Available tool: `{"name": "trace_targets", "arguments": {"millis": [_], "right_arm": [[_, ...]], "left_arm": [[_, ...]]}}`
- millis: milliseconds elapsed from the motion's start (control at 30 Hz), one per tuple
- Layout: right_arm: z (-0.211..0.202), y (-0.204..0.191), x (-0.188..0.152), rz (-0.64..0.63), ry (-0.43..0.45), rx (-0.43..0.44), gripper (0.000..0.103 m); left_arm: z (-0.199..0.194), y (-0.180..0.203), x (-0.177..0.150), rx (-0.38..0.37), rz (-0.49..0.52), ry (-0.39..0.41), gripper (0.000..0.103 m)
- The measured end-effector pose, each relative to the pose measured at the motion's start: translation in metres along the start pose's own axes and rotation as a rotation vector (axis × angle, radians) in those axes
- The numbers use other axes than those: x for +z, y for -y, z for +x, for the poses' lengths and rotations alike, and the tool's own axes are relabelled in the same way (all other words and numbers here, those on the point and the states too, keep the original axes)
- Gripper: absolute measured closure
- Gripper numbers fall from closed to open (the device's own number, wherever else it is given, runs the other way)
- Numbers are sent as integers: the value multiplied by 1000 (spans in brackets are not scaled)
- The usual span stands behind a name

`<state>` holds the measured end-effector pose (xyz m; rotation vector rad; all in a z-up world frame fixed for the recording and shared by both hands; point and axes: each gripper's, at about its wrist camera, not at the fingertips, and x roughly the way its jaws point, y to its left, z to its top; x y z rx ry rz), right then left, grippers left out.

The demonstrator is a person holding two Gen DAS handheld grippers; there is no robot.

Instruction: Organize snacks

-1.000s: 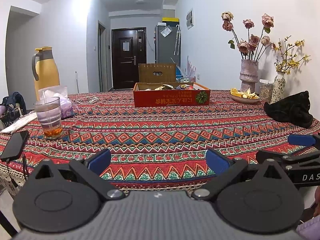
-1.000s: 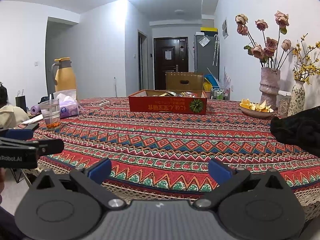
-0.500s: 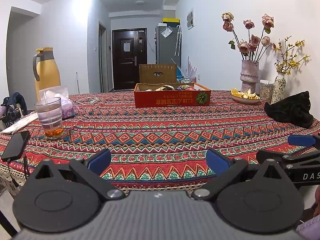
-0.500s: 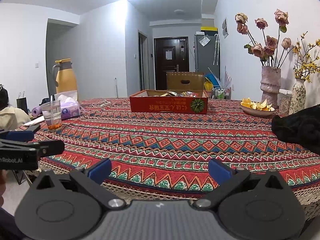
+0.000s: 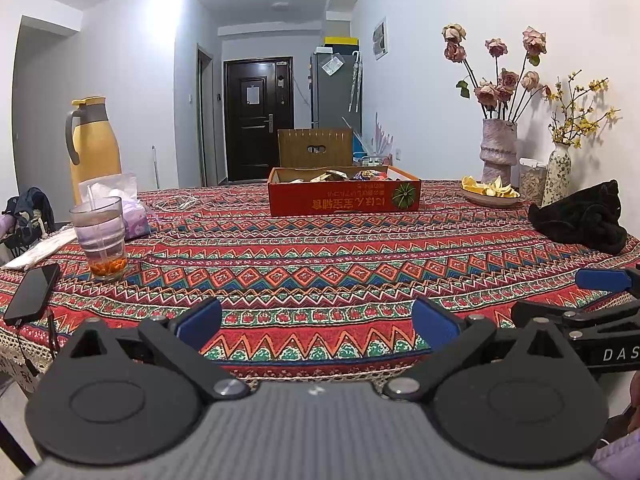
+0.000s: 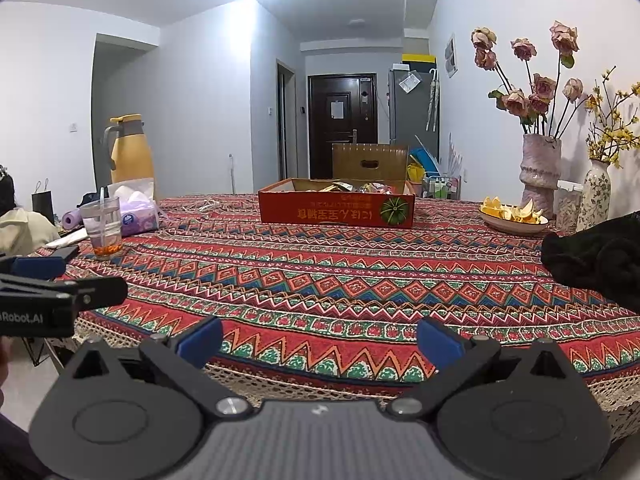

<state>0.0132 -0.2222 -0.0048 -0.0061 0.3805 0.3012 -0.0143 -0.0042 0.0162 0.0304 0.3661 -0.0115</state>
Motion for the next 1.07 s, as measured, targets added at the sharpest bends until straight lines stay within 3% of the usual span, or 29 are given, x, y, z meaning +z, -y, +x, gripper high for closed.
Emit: {"name": "trace_targets", "arguments": {"millis": [1000,1067], "right_arm": [[2,0,-1,-4,-4,-4,0],[4,2,0,-6,6,-11,0]], "left_arm": [[0,-1,1,-2,-1,-2,0],[3,-4,2,-28,-9,-5,0]]}}
